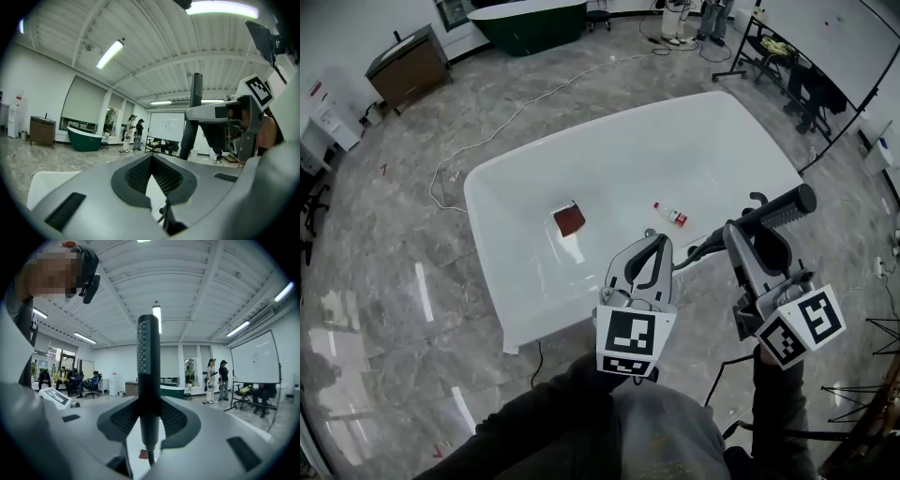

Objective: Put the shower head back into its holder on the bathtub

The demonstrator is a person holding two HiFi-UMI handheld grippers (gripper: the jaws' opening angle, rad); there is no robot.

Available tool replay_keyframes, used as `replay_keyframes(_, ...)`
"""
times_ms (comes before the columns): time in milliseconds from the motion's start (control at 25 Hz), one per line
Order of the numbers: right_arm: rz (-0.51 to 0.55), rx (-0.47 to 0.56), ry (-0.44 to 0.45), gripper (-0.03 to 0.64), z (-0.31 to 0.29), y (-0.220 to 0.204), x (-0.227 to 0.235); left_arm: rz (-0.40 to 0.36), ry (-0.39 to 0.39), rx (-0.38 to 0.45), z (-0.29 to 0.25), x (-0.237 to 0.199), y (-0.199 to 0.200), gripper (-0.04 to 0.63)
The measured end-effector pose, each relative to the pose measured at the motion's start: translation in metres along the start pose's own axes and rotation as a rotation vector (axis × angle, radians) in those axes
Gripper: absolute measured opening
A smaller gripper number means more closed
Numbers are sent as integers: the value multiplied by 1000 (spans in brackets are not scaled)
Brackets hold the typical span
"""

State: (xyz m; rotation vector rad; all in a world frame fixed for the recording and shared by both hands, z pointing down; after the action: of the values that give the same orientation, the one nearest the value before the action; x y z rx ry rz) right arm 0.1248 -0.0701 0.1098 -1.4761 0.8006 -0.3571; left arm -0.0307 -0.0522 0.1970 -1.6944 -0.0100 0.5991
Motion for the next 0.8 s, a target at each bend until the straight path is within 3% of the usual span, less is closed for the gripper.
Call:
replay_keyframes(440, -21, -19, -35, 141, -5, -21, -11, -9, -14, -26, -3, -7, -4, 3)
replay_keyframes(800, -30, -23, -94, 141, -6, -41, -22, -6, -74, -51, -13, -20, -14, 3)
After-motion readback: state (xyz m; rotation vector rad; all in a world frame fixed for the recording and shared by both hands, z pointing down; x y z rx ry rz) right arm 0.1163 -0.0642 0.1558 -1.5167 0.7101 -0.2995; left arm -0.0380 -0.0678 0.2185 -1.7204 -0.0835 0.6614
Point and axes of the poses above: the fingertips, and each gripper's own axes: z backward along the fingers, x to its right, y out of its top, the point moved 7 cm from there along z, backward along the fingers, and after that the axes turned 15 degrees about z, right-handed, at the moved point
